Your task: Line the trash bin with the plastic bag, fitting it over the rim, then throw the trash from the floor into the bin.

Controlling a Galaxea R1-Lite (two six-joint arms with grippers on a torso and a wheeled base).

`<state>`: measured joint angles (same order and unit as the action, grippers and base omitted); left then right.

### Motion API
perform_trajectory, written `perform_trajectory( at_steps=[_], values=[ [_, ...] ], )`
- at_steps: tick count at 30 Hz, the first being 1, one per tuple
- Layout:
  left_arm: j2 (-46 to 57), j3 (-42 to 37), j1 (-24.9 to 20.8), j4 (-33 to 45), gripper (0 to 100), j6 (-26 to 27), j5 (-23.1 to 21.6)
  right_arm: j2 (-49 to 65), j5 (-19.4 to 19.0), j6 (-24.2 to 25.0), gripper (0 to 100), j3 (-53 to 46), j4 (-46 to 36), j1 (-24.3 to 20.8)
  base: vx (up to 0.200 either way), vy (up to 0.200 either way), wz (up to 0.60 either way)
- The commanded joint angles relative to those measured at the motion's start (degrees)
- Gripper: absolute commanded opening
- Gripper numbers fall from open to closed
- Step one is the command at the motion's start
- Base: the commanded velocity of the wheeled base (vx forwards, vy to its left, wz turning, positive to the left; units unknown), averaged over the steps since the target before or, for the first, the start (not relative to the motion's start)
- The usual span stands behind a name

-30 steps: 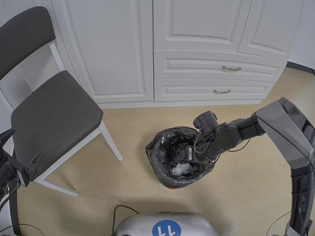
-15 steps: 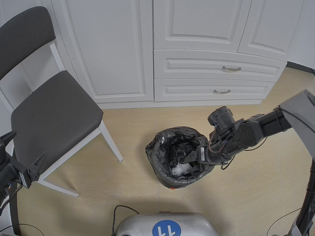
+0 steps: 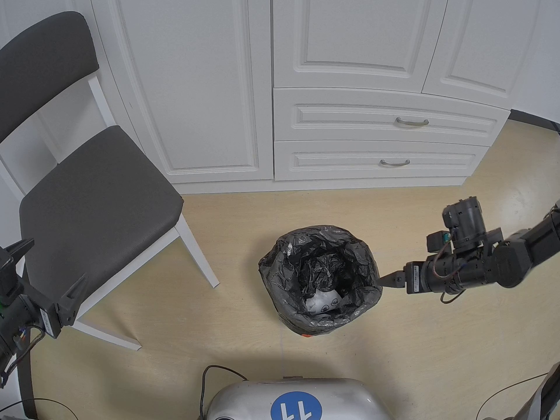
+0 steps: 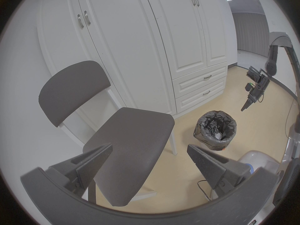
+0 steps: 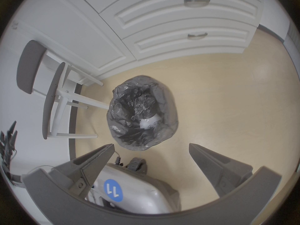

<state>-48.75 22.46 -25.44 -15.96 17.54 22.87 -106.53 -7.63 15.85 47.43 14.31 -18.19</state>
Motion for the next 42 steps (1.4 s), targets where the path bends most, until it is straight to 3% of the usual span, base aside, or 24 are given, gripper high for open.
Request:
perform_trajectory(
  at_steps=[1, 4, 10, 12, 19, 22, 26, 30, 35, 42],
  values=[
    [-2.3, -0.3, -0.1, -0.2, 100, -2.2, -0.1, 3.8, 0.2, -5.9, 100, -12.2, 10.6, 6.5, 0.0, 0.0, 0.0],
    [-2.1, 0.5, -0.1, -0.9, 100, -5.3, -0.1, 8.1, 0.3, -7.8, 100, -20.5, 23.5, 8.5, 0.0, 0.0, 0.0],
    [-1.9, 0.2, -0.2, -2.8, 100, -10.7, -0.2, 17.4, 0.9, -7.8, 100, -29.7, 36.0, 8.1, 0.0, 0.0, 0.0],
    [-2.0, 0.1, -0.2, -2.9, 100, -15.1, -1.7, 20.8, 1.0, -8.1, 100, -32.0, 38.8, 7.8, 0.0, 0.0, 0.0],
    [-1.8, 2.6, 0.1, -2.9, 100, -20.0, -4.0, 29.5, 1.4, -15.8, 100, -31.4, 36.0, 9.4, 0.0, 0.0, 0.0],
    [-1.2, 5.3, 4.1, -2.9, 100, -20.6, -4.2, 34.9, 1.4, -17.1, 100, -26.9, 26.6, 10.0, 0.0, 0.0, 0.0],
    [0.1, 10.0, 6.5, -1.9, 100, -20.5, -4.1, 39.4, 1.7, -16.7, 100, -20.1, 19.1, 11.9, 0.0, 0.0, 0.0],
    [2.3, 16.0, 10.2, 2.3, 100, -20.6, -4.1, 44.6, 5.3, -12.6, 100, -12.8, 14.2, 12.9, 0.0, 0.0, 0.0],
    [4.4, 20.8, 11.9, 5.0, 100, -20.2, -4.1, 47.0, 6.6, -7.4, 100, -7.7, 17.5, 13.0, 0.0, 0.0, 0.0],
    [5.7, 26.8, 14.4, 5.7, 100, -20.0, -4.1, 53.4, 9.8, -7.4, 100, -1.5, 15.6, 13.1, 0.0, 0.0, 0.0]
  ],
)
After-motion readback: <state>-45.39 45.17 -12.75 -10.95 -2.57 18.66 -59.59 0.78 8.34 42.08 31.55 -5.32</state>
